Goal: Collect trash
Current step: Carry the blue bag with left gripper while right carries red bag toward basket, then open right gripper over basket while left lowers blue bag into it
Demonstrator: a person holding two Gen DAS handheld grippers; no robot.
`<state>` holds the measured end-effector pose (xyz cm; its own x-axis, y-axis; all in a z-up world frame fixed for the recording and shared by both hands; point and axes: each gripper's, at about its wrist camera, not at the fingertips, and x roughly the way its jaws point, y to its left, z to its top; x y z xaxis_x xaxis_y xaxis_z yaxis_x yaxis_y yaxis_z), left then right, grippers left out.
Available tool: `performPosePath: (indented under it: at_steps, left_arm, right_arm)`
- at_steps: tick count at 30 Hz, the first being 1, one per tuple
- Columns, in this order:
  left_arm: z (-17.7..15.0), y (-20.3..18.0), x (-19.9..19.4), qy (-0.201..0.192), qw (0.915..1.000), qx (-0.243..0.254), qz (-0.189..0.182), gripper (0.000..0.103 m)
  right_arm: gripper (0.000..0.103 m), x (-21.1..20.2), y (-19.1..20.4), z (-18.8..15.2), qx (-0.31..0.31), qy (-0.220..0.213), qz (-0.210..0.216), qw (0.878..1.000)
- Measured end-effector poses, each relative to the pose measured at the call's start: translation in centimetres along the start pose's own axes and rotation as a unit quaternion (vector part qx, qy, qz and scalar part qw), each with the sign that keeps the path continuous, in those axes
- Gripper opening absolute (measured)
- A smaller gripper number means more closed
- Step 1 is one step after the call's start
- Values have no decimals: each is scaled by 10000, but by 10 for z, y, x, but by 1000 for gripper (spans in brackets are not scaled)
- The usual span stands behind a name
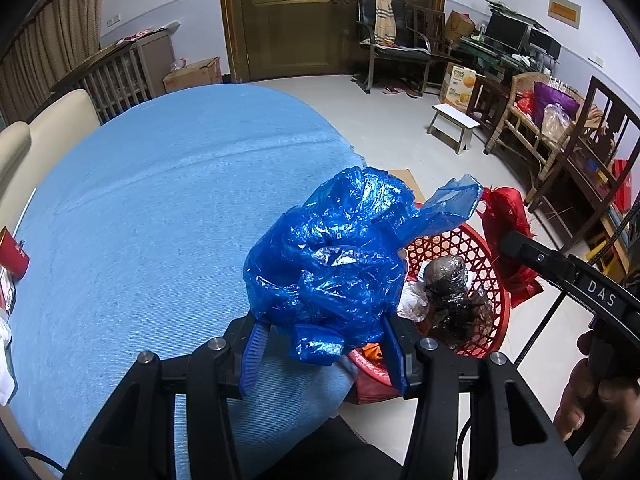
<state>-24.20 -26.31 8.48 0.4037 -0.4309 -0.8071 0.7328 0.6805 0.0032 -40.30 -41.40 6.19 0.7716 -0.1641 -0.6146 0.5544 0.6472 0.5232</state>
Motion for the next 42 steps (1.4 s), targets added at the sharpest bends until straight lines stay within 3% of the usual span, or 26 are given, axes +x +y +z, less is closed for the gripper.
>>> performPosePath:
  at_steps: [33, 36, 38, 39, 42]
  left_arm:
    - [3, -16, 11, 109, 9996, 247, -127, 52]
    - [3, -17, 12, 125, 9995, 244, -132, 53]
    - [3, -19, 13, 133, 9995, 262, -129, 53]
    - [2, -20, 14, 128, 9995, 255, -118, 52]
    - [3, -20, 15, 136, 9995, 254, -109, 53]
  right_arm:
    - [53, 19, -27, 10, 196, 144, -249, 9994]
    - [57, 27, -29, 14, 179, 241, -205, 9993]
    - [77, 34, -30, 13, 118, 366, -197, 9991]
    - [80, 36, -31, 12, 110, 368, -261, 9989]
    - [80, 32, -37, 9, 258, 287, -290, 9988]
